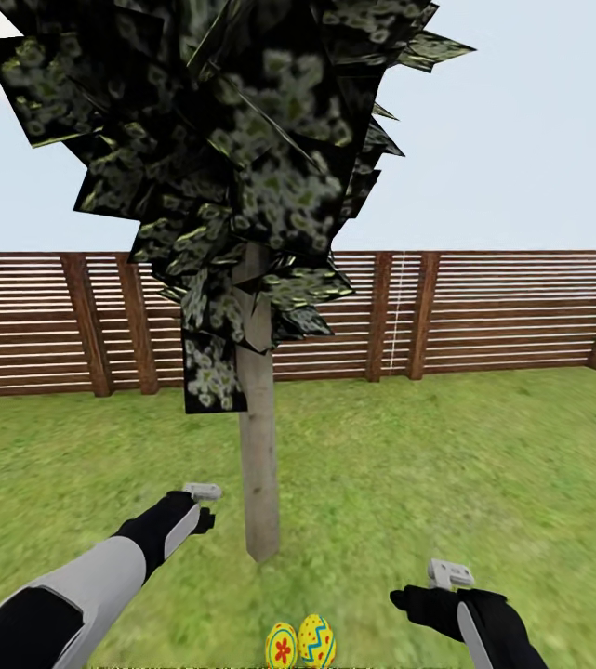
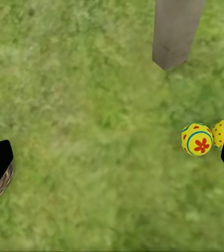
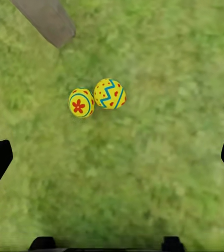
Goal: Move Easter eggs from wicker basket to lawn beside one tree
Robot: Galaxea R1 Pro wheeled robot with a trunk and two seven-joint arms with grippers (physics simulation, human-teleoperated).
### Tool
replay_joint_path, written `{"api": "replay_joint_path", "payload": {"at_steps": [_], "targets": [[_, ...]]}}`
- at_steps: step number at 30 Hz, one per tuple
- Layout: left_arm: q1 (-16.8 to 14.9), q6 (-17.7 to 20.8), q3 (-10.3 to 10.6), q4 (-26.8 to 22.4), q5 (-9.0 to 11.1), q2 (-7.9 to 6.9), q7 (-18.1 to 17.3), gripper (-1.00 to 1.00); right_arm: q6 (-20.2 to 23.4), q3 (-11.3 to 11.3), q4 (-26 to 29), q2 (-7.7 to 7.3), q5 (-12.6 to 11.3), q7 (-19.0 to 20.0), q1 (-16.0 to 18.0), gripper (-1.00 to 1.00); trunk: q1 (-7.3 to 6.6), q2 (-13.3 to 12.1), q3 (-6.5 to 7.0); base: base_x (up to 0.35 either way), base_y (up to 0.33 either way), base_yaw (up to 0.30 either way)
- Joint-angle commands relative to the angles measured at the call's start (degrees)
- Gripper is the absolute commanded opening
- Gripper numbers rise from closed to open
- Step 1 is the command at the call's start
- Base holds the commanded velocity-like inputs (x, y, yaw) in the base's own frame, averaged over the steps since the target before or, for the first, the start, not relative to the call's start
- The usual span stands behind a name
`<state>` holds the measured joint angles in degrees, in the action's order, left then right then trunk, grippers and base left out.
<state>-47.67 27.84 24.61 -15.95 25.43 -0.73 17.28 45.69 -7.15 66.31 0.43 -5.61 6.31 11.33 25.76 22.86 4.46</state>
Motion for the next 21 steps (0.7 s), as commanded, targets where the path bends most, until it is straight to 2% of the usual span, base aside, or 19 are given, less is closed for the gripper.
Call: {"api": "replay_joint_path", "payload": {"at_steps": [1,16,21], "targets": [[0.04,0.13,0.43,-0.12,0.59,-0.05,0.39,1.00,0.25,-0.16,-0.18,0.03,-0.25,0.08,-0.05,1.00,0.02,0.05,-0.12,0.000,0.000,0.104],[0.66,-1.44,0.51,-0.05,0.62,-0.01,0.46,1.00,-0.34,-0.15,-3.15,-0.07,0.06,-0.39,-0.17,1.00,0.02,0.05,-1.02,0.000,0.000,0.077],[0.65,-1.47,0.52,-0.05,0.59,0.01,0.51,1.00,-0.47,-0.11,-3.70,-0.07,0.08,-0.49,-0.17,1.00,0.02,0.05,-1.23,0.000,0.000,0.179]]}}
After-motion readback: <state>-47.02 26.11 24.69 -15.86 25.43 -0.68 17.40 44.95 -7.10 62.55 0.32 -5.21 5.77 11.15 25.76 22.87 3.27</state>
